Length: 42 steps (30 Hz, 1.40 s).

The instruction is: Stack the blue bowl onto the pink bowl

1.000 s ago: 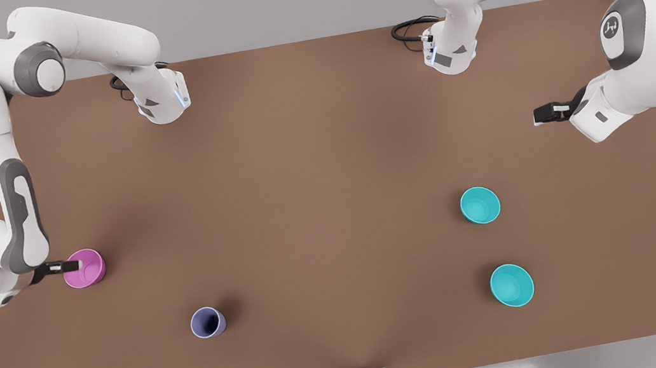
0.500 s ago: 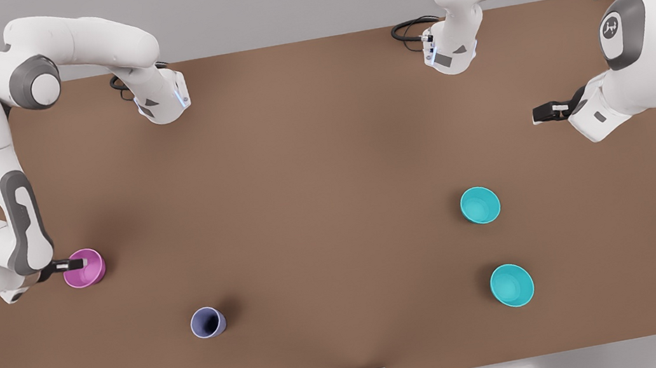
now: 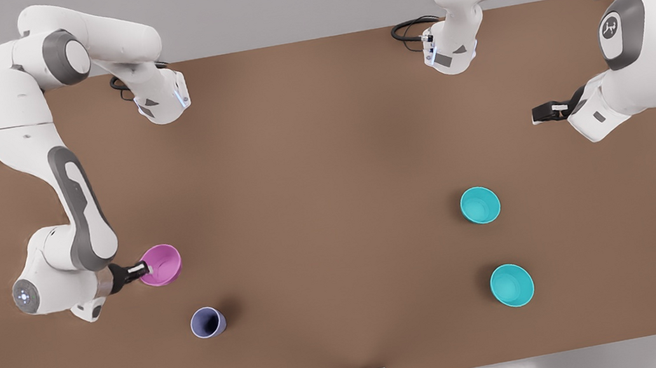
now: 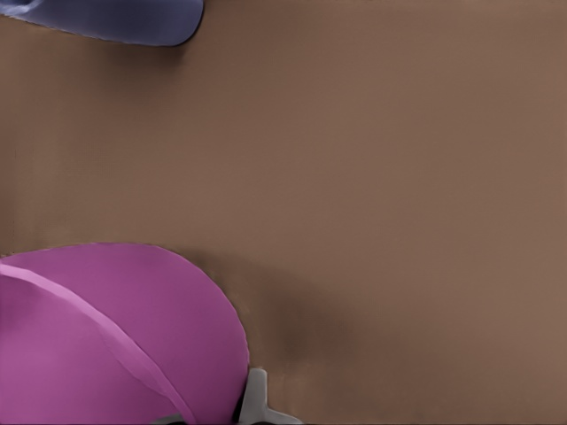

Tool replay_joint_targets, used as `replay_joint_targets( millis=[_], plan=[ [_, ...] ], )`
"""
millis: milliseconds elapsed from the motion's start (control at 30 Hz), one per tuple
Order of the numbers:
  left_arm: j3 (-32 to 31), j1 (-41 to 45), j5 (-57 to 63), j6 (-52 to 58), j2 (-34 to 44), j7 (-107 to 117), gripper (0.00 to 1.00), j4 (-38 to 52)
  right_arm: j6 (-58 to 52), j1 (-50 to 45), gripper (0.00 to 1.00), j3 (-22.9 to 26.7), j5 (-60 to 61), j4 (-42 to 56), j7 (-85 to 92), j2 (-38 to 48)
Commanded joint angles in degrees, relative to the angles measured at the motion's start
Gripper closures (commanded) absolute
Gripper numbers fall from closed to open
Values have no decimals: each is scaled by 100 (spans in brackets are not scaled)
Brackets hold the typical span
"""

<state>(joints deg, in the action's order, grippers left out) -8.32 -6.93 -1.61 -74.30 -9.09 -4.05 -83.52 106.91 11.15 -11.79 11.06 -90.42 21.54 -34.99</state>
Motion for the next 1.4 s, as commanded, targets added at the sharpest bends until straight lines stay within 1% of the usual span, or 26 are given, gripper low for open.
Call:
replay_joint_targets(
  millis=[0, 67, 133, 233, 267, 300, 433, 467, 500, 567, 600, 633, 667, 700, 933, 1000, 1033, 1100, 1133, 1167, 1200, 1233, 1267, 1300, 1333, 1367],
  plan=[
    [-3, -2, 3, 3, 3, 0, 0, 2, -328, -639, 79, -25, 958, -19, -2282, 54],
    [-3, -2, -6, 3, 3, 9, 0, 2, -171, -1395, 79, -25, 1126, 42, -3866, 124],
    [-3, -2, -15, 3, -23, 18, 0, -24, 550, -2283, 79, -25, 1214, 297, -5316, -16],
    [-3, -10, -6, -50, -322, 18, 0, -15, 1016, -3513, 79, -8, 1179, 1639, -8012, -858],
    [-3, 51, -6, -50, -357, 18, 0, 2, 1016, -3865, 79, 1, 1135, 2457, -8980, -1499],
    [-3, 113, -32, -50, -392, 18, 0, 2, 1042, -4085, 79, 36, 1126, 2863, -9360, -1923],
    [40, 480, -15, -146, -559, 861, 0, -24, 1359, -4130, 79, 89, 529, 2872, -9220, -2301],
    [585, 851, -23, -663, -638, 879, 0, -182, 1455, -4165, 79, 80, 537, 2872, -9203, -2371],
    [726, 860, -120, -1700, -708, 879, 0, -639, 1561, -4209, 79, 71, 537, 2881, -9106, -2529],
    [840, 851, -331, -3178, -1024, 687, 0, -1412, 1579, -4174, 79, 54, 643, 2890, -8939, -2626],
    [902, 798, -647, -3538, -1402, 72, 0, -1465, 1579, -4174, 79, 54, 643, 2890, -8939, -2653],
    [1051, 798, -674, -3960, -1429, -535, 0, -1790, 1587, -4165, 79, 54, 643, 2899, -8930, -2679],
    [1052, 798, -779, -4312, -1421, -658, 0, -2107, 1588, -4147, 64, 45, 652, 2899, -8939, -2688],
    [1060, 798, -832, -4400, -1438, -790, 0, -2133, 1588, -4156, 0, 54, 643, 2899, -8948, -2671],
    [1060, 745, -1096, -4919, -2001, -1221, 0, -2423, 1526, -3902, 0, 89, 538, 2934, -8966, -2311],
    [1060, 745, -1245, -5130, -2097, -1213, 0, -2423, 1228, -3506, 0, 62, -165, 2899, -8676, -2179],
    [1060, 745, -1306, -5235, -2106, -1213, 0, -2423, 508, -3339, 0, 80, -578, 2899, -8009, -1959],
    [1060, 763, -1403, -5288, -2264, -1291, 0, -2423, -899, -2785, 0, 89, -1395, 2653, -5795, -1326],
    [1060, 781, -1403, -5279, -2308, -1344, 0, -2441, -1304, -2267, 0, 71, -1906, 1969, -4161, -712],
    [1060, 781, -1403, -5279, -2317, -1371, 0, -2450, -1295, -1819, 0, 80, -2239, 1318, -2851, -201],
    [1052, 789, -1412, -5279, -2361, -1371, 0, -2450, -1163, -1318, 0, 71, -2407, 974, -1804, 80],
    [1052, 842, -1412, -5279, -2361, -1371, 17, -2458, -1233, -905, 0, 80, -2407, 965, -784, 247],
    [1043, 842, -1412, -5279, -2414, -1371, 27, -2467, -1531, -562, 0, 71, -2407, 1035, -222, 414],
    [1043, 842, -1421, -5279, -2449, -1362, 33, -2467, -2199, -263, 0, 54, -2345, 1211, 78, 747],
    [1034, 842, -1658, -5279, -2475, -1362, 51, -2467, -2359, -263, 0, 36, -2153, 1211, 52, 1284],
    [1034, 825, -1702, -5262, -2475, -1362, 67, -2467, -2359, -271, 0, 19, -2020, 1273, 26, 1513]
  ],
)
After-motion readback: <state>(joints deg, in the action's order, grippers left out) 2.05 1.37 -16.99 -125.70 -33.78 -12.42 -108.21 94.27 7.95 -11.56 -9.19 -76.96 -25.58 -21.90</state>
